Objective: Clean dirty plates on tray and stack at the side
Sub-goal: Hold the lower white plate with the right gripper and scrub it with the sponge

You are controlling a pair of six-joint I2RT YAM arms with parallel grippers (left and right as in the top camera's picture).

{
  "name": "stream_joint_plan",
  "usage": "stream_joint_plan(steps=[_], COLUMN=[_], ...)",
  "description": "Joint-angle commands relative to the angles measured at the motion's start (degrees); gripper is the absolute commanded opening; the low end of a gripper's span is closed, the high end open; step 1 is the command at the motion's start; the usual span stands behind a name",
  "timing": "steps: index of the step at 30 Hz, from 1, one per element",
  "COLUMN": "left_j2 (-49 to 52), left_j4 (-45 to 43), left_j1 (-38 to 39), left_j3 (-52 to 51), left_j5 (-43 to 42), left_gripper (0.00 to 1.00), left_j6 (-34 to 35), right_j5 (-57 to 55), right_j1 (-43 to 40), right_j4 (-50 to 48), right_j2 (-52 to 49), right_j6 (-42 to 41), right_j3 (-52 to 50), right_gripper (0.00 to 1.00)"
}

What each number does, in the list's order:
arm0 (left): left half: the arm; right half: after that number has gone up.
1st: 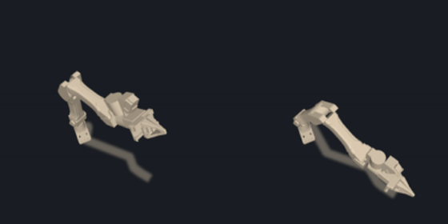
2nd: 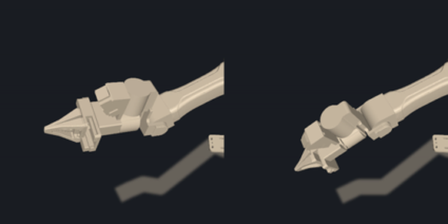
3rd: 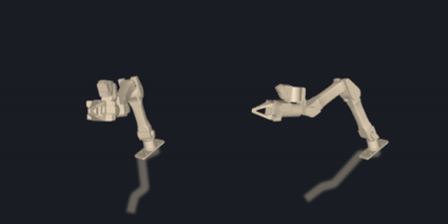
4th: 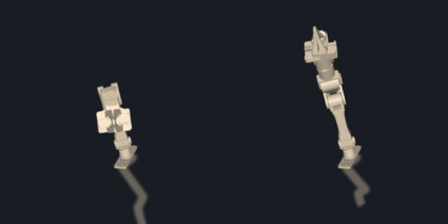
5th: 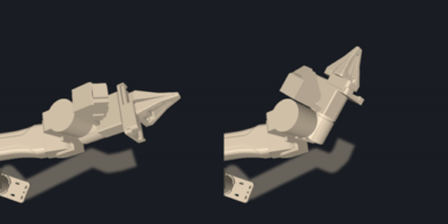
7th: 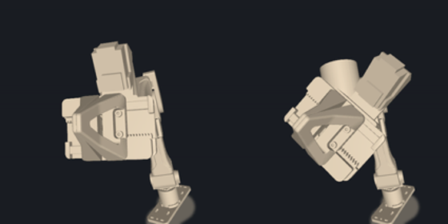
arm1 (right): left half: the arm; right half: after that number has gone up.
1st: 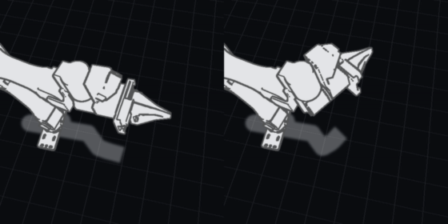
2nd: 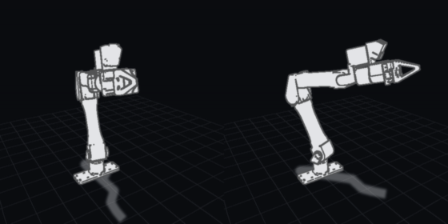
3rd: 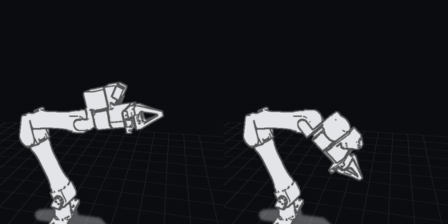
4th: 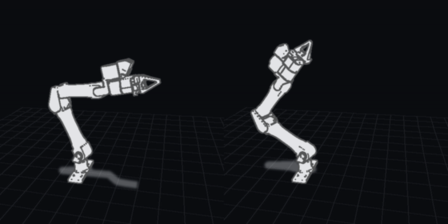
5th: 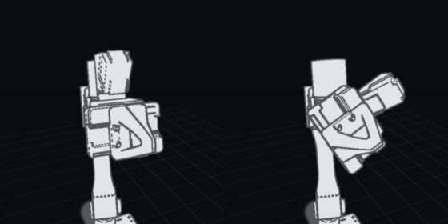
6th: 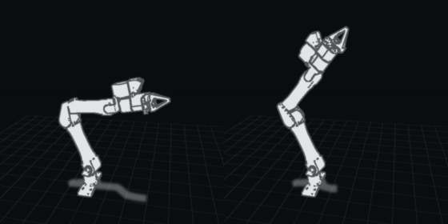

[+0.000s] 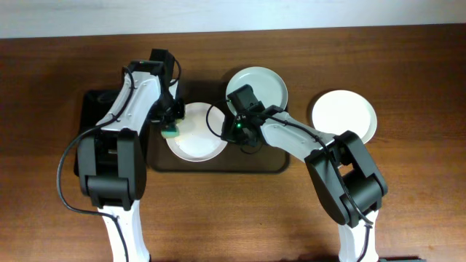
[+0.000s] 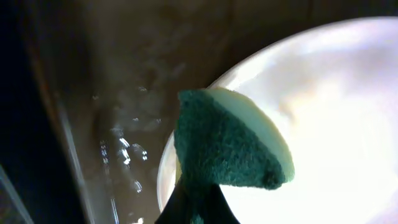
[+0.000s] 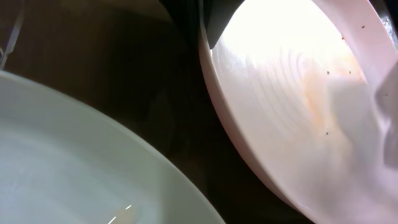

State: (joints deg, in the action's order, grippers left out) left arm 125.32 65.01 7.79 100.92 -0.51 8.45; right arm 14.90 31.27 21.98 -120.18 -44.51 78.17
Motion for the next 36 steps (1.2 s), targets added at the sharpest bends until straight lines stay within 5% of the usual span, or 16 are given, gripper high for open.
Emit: stream_joint_plan(steps=[1,12,18,20,27,36], left_j2=[0.6,0.6,0.6,0.6,0.6,0.6], left_j4=[1.0,-12.2,-14.1,-16.9,-28.0,-22.3], left_j1=[1.3,6.5,6.5,6.5,9.7,9.6], left_j3=[-0.7,-13.9,-13.8,-13.9,-13.9,-13.9], left_j5=[3.7,2.7,-8.4,-3.3,-4.6,30.3], left_gripper=[0.01,0.01,0.01,0.01,0.01,0.01], left_j6=[5.1,12.5,-9.4,-10.3,-10.4,5.7], right_j5=[0.0,0.5,0.1,0.1,-0.1,-0.1], right_j1=[0.2,0.2,0.2,0.2,0.2,0.2], right_j4=[0.2,0.1,-0.2,-0.2,-0.2,-0.2], right_j2=[-0.5,-0.5,-0.5,-0.5,-0.5,-0.5], right_j6=[0.7,0.7,0.7,0.7,0.7,0.7], right_j3=[0.2,0.2,0.2,0.2,0.2,0.2], right_gripper=[0.04,0.04,0.04,0.04,0.04,0.04])
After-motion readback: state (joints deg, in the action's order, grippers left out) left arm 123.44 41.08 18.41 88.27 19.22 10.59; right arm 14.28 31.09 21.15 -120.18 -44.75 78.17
